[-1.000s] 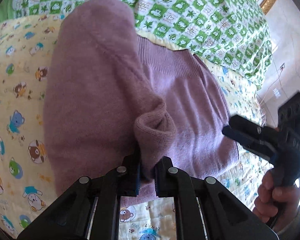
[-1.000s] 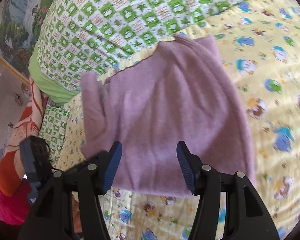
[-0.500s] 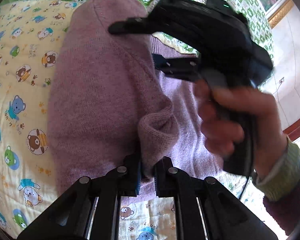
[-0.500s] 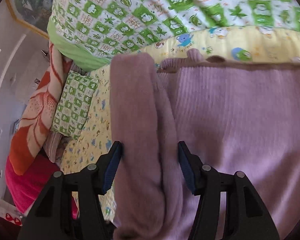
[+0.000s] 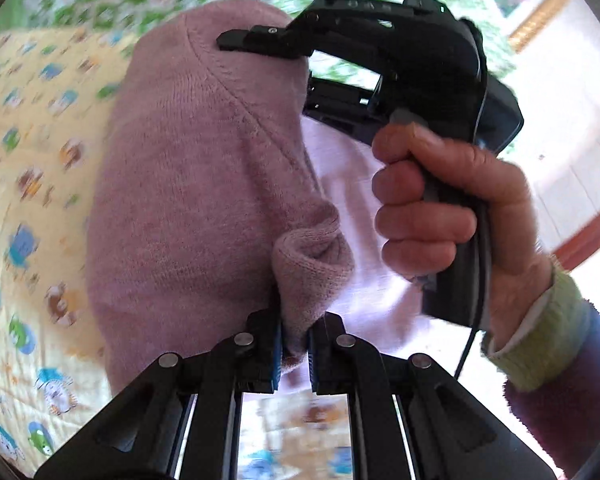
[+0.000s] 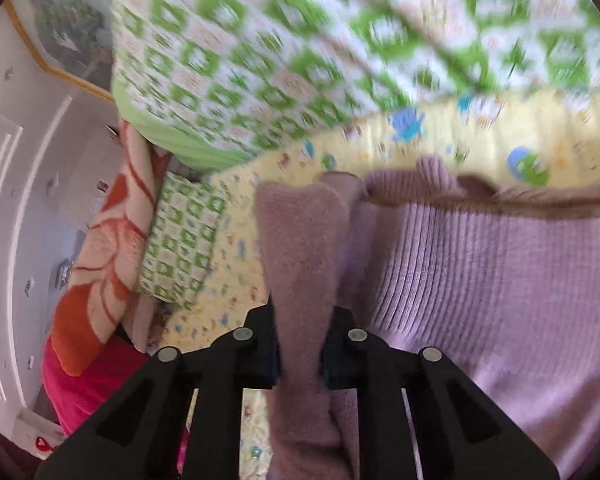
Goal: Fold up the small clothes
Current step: 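Grasp the folded sweater edge with both tools, then lift the sweater edge with both tools and fold it over lengthwise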
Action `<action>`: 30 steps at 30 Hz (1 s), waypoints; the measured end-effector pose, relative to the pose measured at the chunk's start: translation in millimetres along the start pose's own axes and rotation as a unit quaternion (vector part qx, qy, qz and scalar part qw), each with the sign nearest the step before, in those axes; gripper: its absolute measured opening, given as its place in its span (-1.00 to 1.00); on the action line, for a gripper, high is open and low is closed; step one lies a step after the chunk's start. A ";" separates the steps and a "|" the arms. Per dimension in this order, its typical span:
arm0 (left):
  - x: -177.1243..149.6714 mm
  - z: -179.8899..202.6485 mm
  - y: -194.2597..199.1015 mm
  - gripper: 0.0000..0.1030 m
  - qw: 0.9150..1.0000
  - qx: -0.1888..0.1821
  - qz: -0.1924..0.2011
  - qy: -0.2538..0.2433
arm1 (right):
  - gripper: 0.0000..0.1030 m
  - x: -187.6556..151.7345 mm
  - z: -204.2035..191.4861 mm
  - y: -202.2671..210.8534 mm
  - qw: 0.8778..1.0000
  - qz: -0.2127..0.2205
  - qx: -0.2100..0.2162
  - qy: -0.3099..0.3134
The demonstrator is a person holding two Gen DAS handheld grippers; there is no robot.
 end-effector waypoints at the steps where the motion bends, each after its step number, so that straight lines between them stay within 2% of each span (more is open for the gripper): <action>1: 2.6 10.2 0.8 -0.84 1.000 -0.010 0.001 -0.011 | -0.70 -0.5 -2.9 12.5 1.000 0.011 0.002 0.003; 4: 6.1 43.8 -9.3 -0.84 0.998 -0.040 -0.010 -0.047 | -0.70 -4.2 -4.0 61.4 0.999 0.053 0.001 0.005; 7: 2.1 67.2 -28.8 -0.84 0.995 -0.051 -0.030 -0.076 | -0.70 -11.3 8.4 105.0 0.996 0.080 -0.039 0.015; 11: -7.5 87.3 -60.9 -0.85 0.991 -0.057 -0.061 -0.103 | -0.70 -24.2 47.2 147.6 0.991 0.093 -0.099 -0.008; 14: -13.5 91.4 -79.8 -0.84 0.988 -0.050 -0.080 -0.119 | -0.70 -35.5 76.1 168.3 0.987 0.104 -0.117 -0.035; 20: -21.0 81.6 -103.1 -0.85 0.985 -0.030 -0.106 -0.134 | -0.70 -51.8 112.3 177.1 0.983 0.111 -0.132 -0.065; 30: -28.8 83.1 -134.9 -0.83 0.980 -0.006 -0.125 -0.157 | -0.69 -58.6 135.8 169.1 0.979 0.102 -0.164 -0.065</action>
Point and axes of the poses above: each gripper's, at about its wrist camera, not at the fingertips, and y roughly against the way its jaws point, z to its right, x to its top, the point moved 5 cm from there along -y, roughly the way its jaws point, and after that the axes turned 5 degrees about -z, right-handed, at the moved point
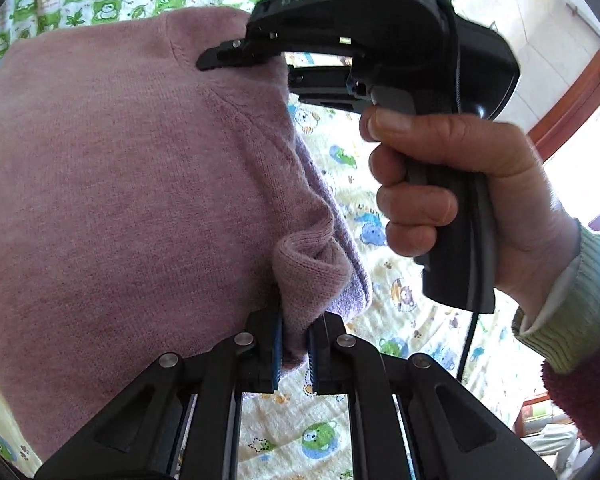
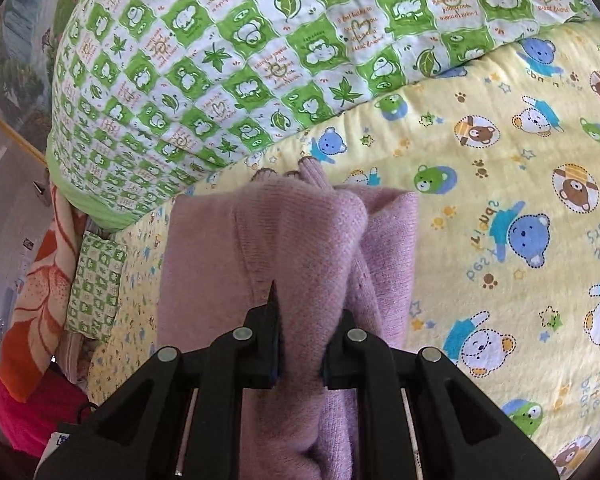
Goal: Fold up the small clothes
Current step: 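Lift the sweater edge with both tools and fold it over lengthwise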
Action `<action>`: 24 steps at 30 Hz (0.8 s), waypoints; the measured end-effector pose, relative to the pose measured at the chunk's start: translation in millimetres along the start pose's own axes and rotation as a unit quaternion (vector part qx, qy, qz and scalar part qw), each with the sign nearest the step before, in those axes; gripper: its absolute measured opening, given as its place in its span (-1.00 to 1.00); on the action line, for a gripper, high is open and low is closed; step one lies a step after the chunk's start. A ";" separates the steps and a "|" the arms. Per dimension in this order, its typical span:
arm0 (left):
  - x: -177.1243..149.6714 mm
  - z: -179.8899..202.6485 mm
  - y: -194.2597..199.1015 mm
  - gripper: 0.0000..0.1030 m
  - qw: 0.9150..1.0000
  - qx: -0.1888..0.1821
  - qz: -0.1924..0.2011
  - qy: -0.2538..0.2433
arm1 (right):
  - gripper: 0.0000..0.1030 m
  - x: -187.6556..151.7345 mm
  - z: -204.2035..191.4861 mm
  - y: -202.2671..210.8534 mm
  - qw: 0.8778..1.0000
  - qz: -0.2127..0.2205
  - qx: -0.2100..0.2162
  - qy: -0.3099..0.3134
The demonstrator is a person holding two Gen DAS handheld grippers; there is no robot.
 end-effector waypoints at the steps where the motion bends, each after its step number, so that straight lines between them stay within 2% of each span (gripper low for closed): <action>1: 0.0 -0.1 -2.2 -0.81 1.000 0.005 -0.003 -0.001 | -0.65 -0.6 0.6 1.1 1.000 0.001 0.000 -0.001; 2: -2.2 3.5 -4.5 -0.79 1.000 0.006 -0.004 -0.001 | -0.64 -1.6 1.3 2.3 1.000 0.002 -0.003 -0.004; 4: -4.3 4.1 -3.6 -0.57 1.000 0.002 -0.004 0.001 | -0.44 -5.1 1.1 7.0 1.000 0.003 0.000 -0.012; 6: -5.3 5.1 -1.1 -0.14 1.000 -0.009 -0.009 0.003 | -0.35 -9.9 2.8 17.1 1.000 0.009 -0.001 -0.019; 7: -10.2 5.5 1.8 -0.07 1.000 -0.013 -0.008 0.000 | -0.27 -12.9 3.9 24.8 1.000 0.017 -0.007 -0.023; 10: -19.1 11.1 14.1 -0.01 1.000 -0.017 -0.007 -0.016 | -0.19 -23.3 6.7 46.4 0.998 0.039 -0.017 -0.036; 11: -26.5 12.3 20.3 0.09 1.000 -0.019 -0.006 -0.017 | -0.19 -28.1 6.8 53.3 0.998 0.045 -0.013 -0.042; 15: -34.3 -1.4 51.6 0.22 1.000 -0.020 0.014 0.005 | -0.19 -53.0 1.0 73.7 0.997 0.059 -0.004 -0.051; 18: -28.1 -30.3 77.5 0.41 0.998 0.003 0.039 0.046 | -0.19 -70.3 -2.2 74.6 0.997 0.054 -0.014 -0.050; 20: -19.7 -62.7 92.5 0.46 0.994 0.026 0.056 0.086 | -0.19 -79.9 -2.9 70.7 0.997 0.048 -0.019 -0.050; 24: -4.2 -107.0 108.2 0.46 0.985 0.057 0.056 0.156 | -0.19 -91.4 -7.0 60.3 0.998 0.039 -0.015 -0.050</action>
Point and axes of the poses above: each gripper's, at about its wrist camera, not at the fingertips, and y roughly against the way its jaws point, z to its right, x to its top, the point moved 5 cm from there along -y, roughly the way its jaws point, and after that the axes turned 5 degrees about -z, right-handed, at the moved point
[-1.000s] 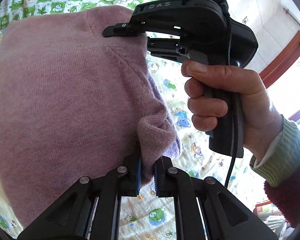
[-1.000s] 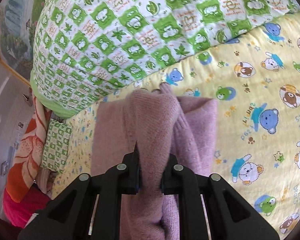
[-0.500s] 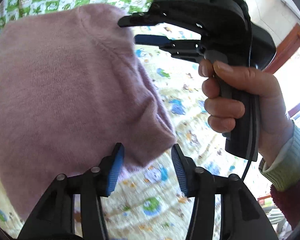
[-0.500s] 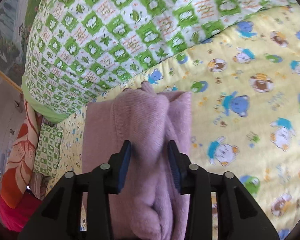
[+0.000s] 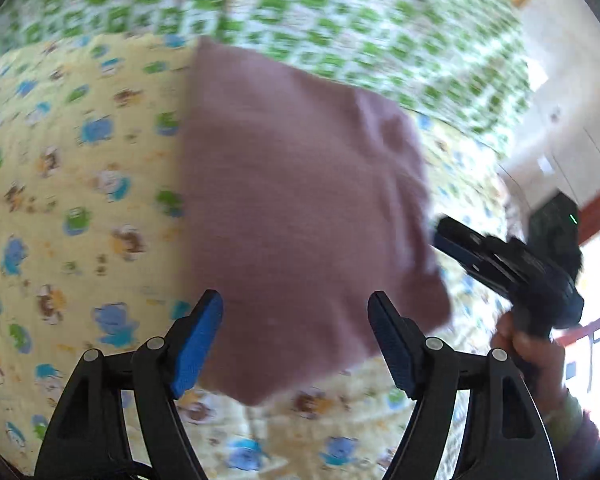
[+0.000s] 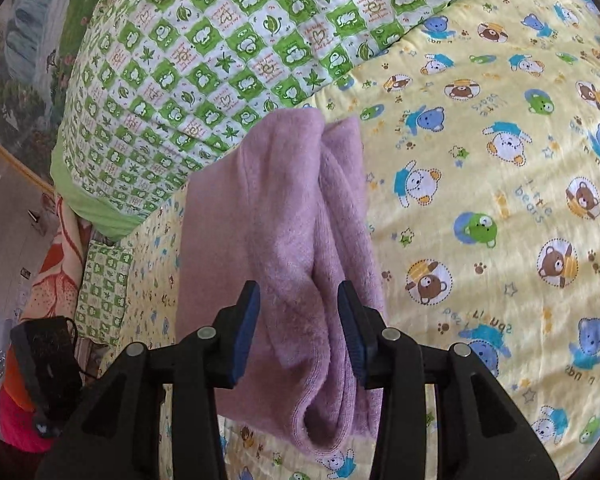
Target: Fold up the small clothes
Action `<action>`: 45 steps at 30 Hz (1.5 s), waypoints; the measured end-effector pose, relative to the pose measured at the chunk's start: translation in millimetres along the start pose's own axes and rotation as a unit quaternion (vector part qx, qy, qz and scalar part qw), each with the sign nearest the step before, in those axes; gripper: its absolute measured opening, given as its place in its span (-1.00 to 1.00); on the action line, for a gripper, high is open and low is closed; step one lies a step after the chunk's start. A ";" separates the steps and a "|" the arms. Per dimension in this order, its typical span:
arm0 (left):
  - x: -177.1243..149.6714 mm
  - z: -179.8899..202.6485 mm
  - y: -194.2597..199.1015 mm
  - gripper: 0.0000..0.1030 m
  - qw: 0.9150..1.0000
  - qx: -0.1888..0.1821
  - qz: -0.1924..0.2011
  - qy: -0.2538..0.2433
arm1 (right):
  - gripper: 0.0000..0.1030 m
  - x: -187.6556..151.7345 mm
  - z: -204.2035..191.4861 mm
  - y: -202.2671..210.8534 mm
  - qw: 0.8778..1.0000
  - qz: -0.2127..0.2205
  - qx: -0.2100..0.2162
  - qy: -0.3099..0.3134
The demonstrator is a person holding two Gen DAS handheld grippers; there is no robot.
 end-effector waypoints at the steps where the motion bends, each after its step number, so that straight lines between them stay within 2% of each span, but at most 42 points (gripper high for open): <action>1: 5.0 -11.2 1.0 0.46 1.000 0.003 0.000 0.014 | -0.19 -2.2 -0.9 -0.9 1.000 0.000 0.002 0.000; 5: 14.5 -38.5 -20.2 0.47 0.999 0.014 -0.003 0.046 | -0.19 -3.3 -9.0 -11.4 1.000 -0.007 -0.003 0.011; 8: 15.7 -38.7 -27.6 0.46 0.998 0.012 -0.006 0.055 | -0.19 -3.7 -13.2 -24.3 0.999 -0.019 -0.016 0.026; 9: 16.2 -43.6 -26.0 0.47 0.998 0.010 -0.007 0.056 | -0.44 -3.4 -14.1 -27.9 0.999 -0.023 -0.014 0.027; 10: 18.4 -42.2 -26.7 0.47 0.998 0.009 -0.007 0.054 | -0.82 -3.1 -13.8 -28.6 0.999 -0.025 -0.013 0.026; 15: 19.2 -26.4 -31.7 0.52 0.999 0.004 -0.013 0.040 | -0.84 12.2 -9.6 1.2 1.000 0.012 -0.014 0.018; 20: 15.1 -24.7 -48.9 0.55 0.999 0.003 -0.035 0.039 | -0.84 2.0 19.4 -20.2 0.996 -0.026 -0.077 0.026; 24: 19.5 -24.8 -48.8 0.56 0.999 -0.003 -0.032 0.040 | -0.82 0.6 21.9 -24.2 0.998 -0.023 -0.060 0.008; 27: 23.4 -26.3 -47.8 0.56 0.999 -0.007 -0.032 0.042 | -0.69 3.0 9.8 -15.6 0.998 -0.018 -0.060 0.022; 29: 25.6 -28.9 -46.9 0.56 0.998 -0.011 -0.032 0.047 | -0.49 3.7 0.0 -11.0 0.996 -0.014 -0.075 0.045; 31: 27.6 -31.0 -47.1 0.56 0.998 -0.015 -0.032 0.054 | 0.20 5.9 -9.2 -8.5 0.994 -0.004 -0.092 0.064; 33: 28.6 -33.7 -45.6 0.57 0.998 -0.016 -0.029 0.058 | 0.46 9.5 -16.0 -7.4 0.992 0.011 -0.097 0.081; 37: 32.2 -38.4 -50.5 0.62 0.997 -0.018 -0.032 0.064 | 0.47 17.7 -11.9 -22.2 0.992 -0.003 -0.098 0.078; 40: 33.2 -43.6 -57.3 0.77 0.996 -0.023 -0.038 0.077 | 0.47 25.0 -0.9 -33.9 0.994 -0.015 -0.085 0.061; 42: 34.9 -48.1 -66.0 0.83 0.994 -0.034 -0.045 0.089 | 0.47 30.0 6.2 -40.9 0.996 -0.024 -0.067 0.045; 45: 36.9 -52.9 -78.4 0.83 0.991 -0.060 -0.055 0.108 | 0.47 35.3 17.1 -53.2 0.997 -0.041 -0.058 0.026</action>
Point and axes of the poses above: each gripper's, at about its wrist camera, not at the fingertips, and y roughly against the way its jaws point, z to its right, x to its top, the point moved 5 cm from there along -y, roughly the way its jaws point, and after that the axes turned 5 degrees about -z, right-handed, at the moved point
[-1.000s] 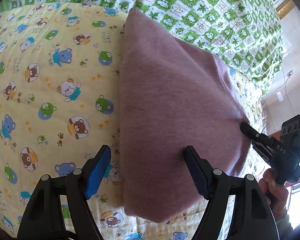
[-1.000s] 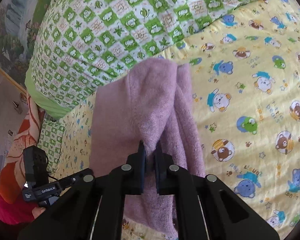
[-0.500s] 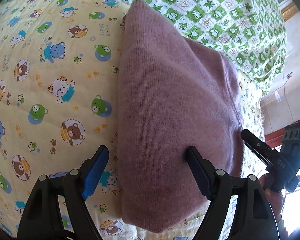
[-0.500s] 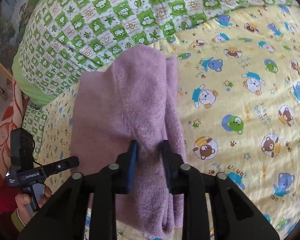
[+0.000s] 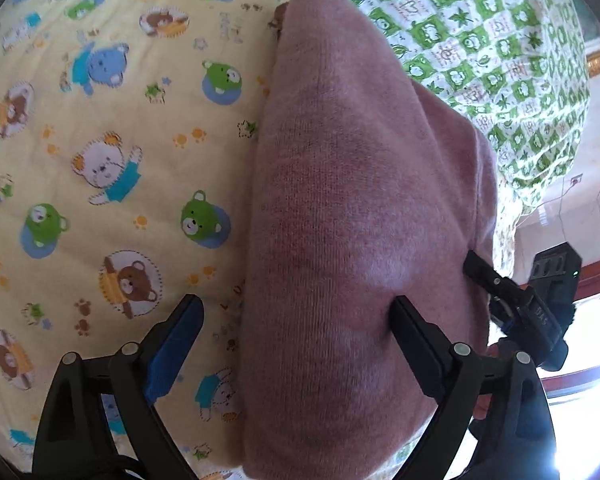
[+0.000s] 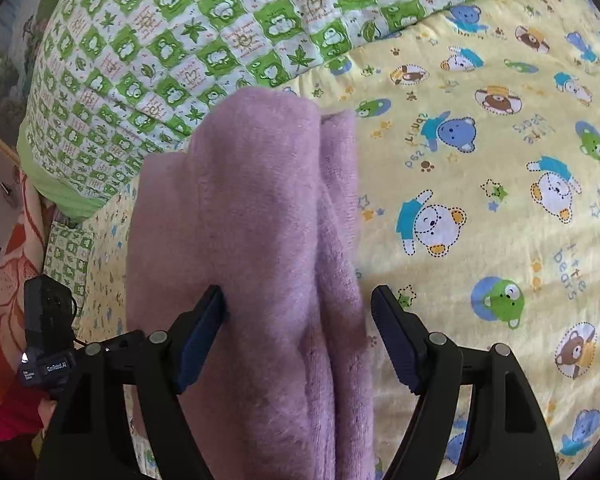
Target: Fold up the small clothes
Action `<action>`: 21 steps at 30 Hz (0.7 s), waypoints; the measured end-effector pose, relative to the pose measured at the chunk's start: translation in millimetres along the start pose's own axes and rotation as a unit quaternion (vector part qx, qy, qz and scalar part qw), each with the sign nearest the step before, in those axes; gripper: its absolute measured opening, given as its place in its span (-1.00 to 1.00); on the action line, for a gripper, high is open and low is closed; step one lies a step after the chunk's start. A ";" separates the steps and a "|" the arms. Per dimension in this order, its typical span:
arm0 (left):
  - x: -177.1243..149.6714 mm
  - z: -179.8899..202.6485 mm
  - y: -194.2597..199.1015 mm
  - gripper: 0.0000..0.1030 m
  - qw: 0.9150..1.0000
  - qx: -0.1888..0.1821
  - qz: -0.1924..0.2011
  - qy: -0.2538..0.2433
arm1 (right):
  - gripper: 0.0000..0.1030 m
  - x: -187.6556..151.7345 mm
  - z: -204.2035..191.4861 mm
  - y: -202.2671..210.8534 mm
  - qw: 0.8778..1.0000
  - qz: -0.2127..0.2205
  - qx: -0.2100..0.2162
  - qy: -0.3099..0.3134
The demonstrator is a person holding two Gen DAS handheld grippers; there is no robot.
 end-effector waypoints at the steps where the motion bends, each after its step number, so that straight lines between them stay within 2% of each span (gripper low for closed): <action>1: 1.8 -0.9 -2.9 0.83 1.000 -0.008 0.001 0.002 | 0.47 0.5 2.5 -4.8 1.000 -0.007 0.003 -0.003; 3: 5.2 2.4 -7.3 0.70 1.000 -0.019 0.000 -0.002 | 0.46 0.5 4.4 -10.8 1.000 -0.011 0.022 -0.007; 5: 7.4 9.5 -11.9 0.30 0.999 -0.041 -0.008 -0.012 | 0.15 -1.0 7.0 -13.8 0.998 -0.016 0.055 -0.024; 6: 8.4 11.4 -11.1 0.16 0.999 -0.035 -0.003 -0.015 | -0.19 -3.2 8.5 -17.1 0.995 -0.026 0.082 -0.040; 7: 8.6 14.0 -8.4 0.06 0.999 -0.035 0.004 -0.023 | -0.28 -5.2 9.7 -18.6 0.994 -0.030 0.093 -0.052; 9: 6.5 17.7 1.2 -0.15 0.999 -0.039 0.017 -0.033 | -0.37 -7.1 5.0 -15.0 0.995 -0.024 0.089 -0.046; 13: -2.3 20.0 30.6 -0.22 0.997 -0.056 0.038 -0.036 | -0.44 -7.3 -20.6 6.4 0.993 -0.002 0.108 -0.041; 17: -14.6 13.9 76.5 -0.23 0.995 -0.046 0.072 -0.046 | -0.44 -9.9 -58.1 24.9 0.990 0.010 0.139 -0.021; 21: -32.1 -7.9 128.9 -0.23 0.993 -0.030 0.101 -0.048 | -0.45 -23.5 -97.9 30.0 0.985 0.010 0.171 0.000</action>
Point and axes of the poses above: each gripper's, at about its wrist camera, not at the fingertips, and y roughly against the way its jaws point, z to its right, x to its top, the point moved 5 cm from there along -y, roughly the way its jaws point, and after that the axes turned 5 degrees about -z, right-handed, at the moved point
